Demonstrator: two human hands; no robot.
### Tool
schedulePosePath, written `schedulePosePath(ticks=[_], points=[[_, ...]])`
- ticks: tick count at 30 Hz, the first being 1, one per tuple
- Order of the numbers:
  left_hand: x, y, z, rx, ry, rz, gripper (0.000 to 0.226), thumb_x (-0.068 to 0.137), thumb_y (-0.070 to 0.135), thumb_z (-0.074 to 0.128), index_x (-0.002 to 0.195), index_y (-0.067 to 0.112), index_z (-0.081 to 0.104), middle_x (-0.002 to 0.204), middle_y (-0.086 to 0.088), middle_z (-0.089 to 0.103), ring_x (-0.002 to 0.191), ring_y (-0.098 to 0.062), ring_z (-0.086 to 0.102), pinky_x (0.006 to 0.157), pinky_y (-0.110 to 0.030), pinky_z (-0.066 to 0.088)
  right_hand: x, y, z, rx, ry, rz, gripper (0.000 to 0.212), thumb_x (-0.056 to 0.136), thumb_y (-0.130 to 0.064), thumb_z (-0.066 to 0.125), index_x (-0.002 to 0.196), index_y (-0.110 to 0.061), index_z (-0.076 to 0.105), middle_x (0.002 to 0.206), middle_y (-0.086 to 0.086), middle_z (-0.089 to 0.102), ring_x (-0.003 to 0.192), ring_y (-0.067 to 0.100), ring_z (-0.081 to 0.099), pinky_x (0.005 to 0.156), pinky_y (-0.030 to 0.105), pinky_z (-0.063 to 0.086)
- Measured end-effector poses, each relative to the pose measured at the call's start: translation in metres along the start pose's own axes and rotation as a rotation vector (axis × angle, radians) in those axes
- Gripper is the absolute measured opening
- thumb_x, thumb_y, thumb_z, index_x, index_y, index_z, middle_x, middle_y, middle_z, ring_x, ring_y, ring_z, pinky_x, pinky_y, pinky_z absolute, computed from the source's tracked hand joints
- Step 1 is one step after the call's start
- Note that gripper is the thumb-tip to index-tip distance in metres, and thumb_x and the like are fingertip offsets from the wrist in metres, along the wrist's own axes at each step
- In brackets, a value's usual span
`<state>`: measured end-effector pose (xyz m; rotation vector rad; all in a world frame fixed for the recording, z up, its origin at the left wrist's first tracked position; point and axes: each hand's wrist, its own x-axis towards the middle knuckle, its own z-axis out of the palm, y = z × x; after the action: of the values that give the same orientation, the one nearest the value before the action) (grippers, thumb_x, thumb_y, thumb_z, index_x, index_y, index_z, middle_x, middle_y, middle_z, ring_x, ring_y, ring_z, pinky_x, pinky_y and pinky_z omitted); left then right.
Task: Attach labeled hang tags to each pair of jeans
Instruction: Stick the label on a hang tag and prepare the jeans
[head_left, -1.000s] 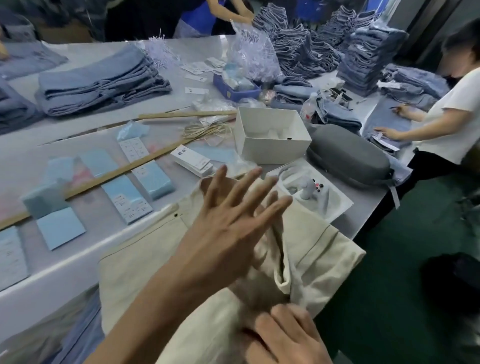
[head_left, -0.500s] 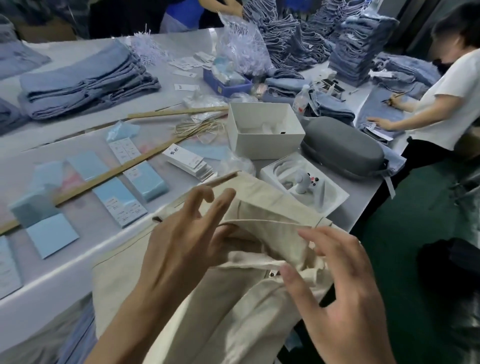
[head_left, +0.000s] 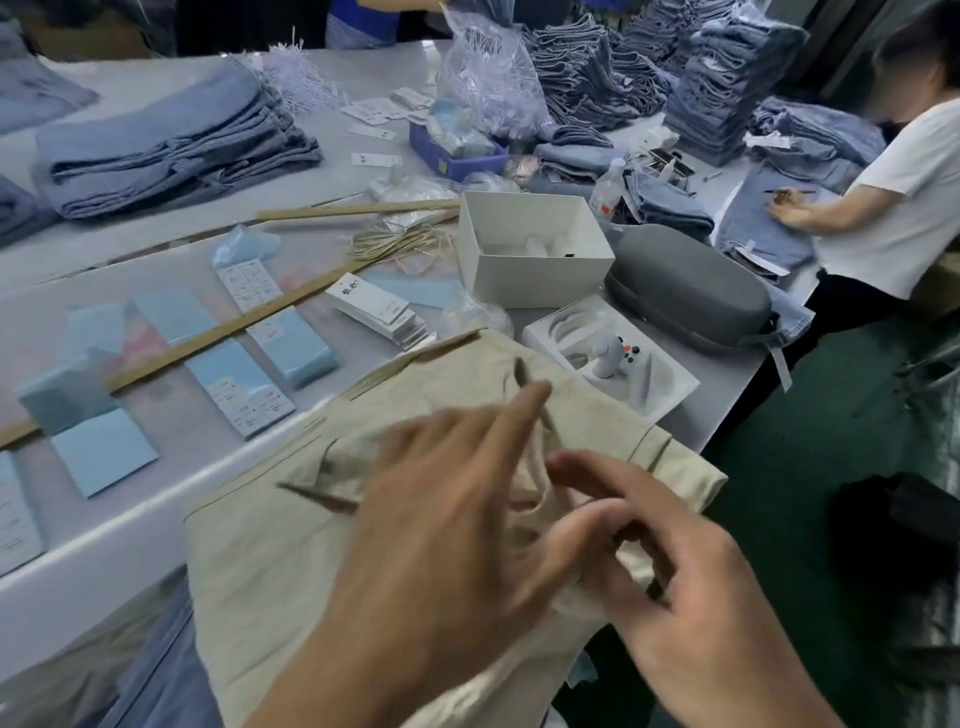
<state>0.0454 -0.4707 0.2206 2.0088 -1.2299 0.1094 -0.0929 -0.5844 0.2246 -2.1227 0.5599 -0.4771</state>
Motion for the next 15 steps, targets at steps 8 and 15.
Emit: schedulePosePath(ticks=[8, 15], points=[[0.007, -0.046, 0.007, -0.624, -0.229, -0.525, 0.032, 0.085, 0.018, 0.080, 0.108, 0.038, 0.070, 0.086, 0.008, 0.075, 0.058, -0.004, 0.064, 0.052, -0.025, 0.052, -0.013, 0.007, 0.005, 0.045, 0.154, -0.002, 0.057, 0.086, 0.004, 0.066, 0.117, -0.044, 0.061, 0.101, -0.007, 0.069, 0.088, 0.017, 0.067, 0.081, 0.026, 0.053], [0.006, -0.050, 0.001, -0.645, 0.045, -0.223, 0.027, 0.081, 0.014, 0.075, 0.103, 0.030, 0.074, 0.096, 0.003, 0.076, 0.083, -0.019, 0.073, 0.072, -0.036, 0.057, 0.027, 0.004, -0.006, -0.297, 0.092, 0.062, 0.038, 0.086, -0.037, 0.058, 0.122, -0.047, 0.056, 0.118, -0.031, 0.048, 0.100, -0.002, 0.058, 0.073, 0.018, 0.052]])
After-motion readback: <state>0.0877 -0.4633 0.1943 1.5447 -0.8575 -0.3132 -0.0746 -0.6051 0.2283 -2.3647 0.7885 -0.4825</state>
